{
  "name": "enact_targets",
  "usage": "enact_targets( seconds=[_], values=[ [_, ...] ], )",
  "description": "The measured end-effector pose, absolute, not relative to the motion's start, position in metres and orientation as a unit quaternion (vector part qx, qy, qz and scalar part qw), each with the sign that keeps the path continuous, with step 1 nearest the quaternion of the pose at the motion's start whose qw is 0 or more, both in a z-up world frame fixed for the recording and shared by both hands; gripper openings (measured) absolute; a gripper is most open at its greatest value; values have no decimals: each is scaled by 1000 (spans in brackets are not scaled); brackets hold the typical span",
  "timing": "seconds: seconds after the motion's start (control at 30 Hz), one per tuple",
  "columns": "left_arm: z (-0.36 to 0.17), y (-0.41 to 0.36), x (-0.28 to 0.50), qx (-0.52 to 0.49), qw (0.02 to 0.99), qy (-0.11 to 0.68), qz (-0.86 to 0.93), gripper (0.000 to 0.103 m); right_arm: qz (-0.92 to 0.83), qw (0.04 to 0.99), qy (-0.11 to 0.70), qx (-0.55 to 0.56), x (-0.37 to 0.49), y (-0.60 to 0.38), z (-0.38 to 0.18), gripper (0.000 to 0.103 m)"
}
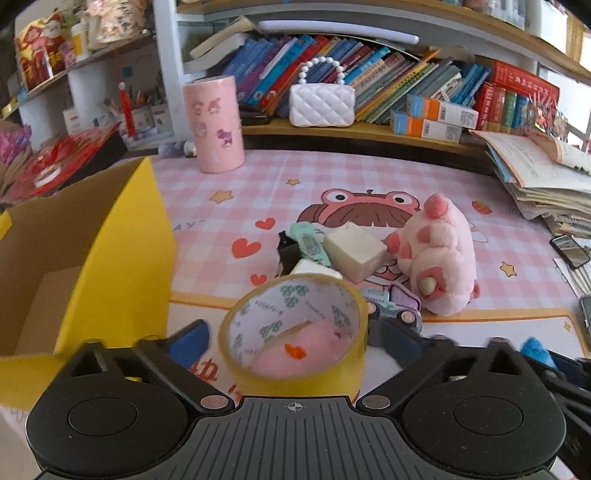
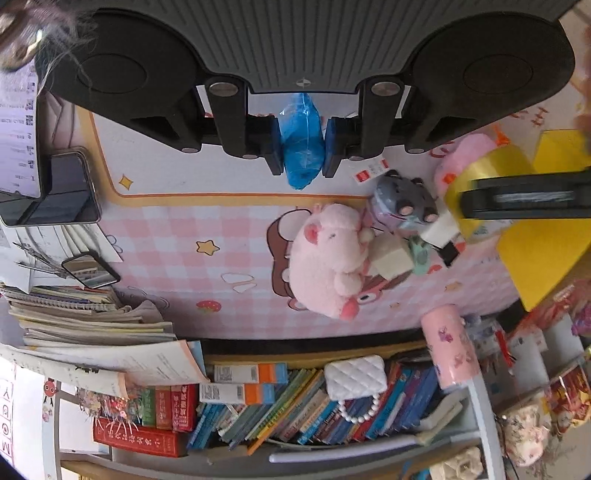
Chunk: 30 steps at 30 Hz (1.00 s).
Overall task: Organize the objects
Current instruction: 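Grasp the gold tape roll with the left tool while the right tool grasps the blue toy, then carry the tape roll and blue toy with both tools over the yellow box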
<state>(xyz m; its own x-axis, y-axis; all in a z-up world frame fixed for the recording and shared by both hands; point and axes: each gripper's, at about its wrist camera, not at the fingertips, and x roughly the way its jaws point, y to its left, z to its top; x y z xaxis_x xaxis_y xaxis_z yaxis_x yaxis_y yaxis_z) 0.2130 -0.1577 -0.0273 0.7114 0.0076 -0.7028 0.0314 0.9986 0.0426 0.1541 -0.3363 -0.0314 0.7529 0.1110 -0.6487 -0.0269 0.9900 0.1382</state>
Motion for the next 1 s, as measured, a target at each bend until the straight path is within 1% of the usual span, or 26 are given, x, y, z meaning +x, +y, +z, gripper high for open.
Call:
enact_targets(
  seconds=[0.17, 0.3, 0.4, 0.63, 0.8, 1.0],
  values=[
    [-19, -155, 203, 18, 935, 353, -11, 86, 57, 939, 337, 41, 137, -322, -22, 21],
    [6, -143, 172, -8, 951, 307, -44, 86, 60, 941, 332, 30, 129, -311, -18, 21],
    [17, -131, 146, -14, 955, 288, -68, 86, 61, 942, 330, 26, 122, -301, -15, 21],
    [11, -90, 104, -24, 949, 305, -72, 86, 71, 939, 337, 16, 97, -262, -13, 21],
    [5, -44, 76, -47, 943, 327, -47, 86, 96, 934, 344, 9, 79, -218, -10, 21],
    [4, 14, 38, -52, 942, 331, -19, 86, 141, 925, 354, -7, 52, -152, -8, 21]
  ],
)
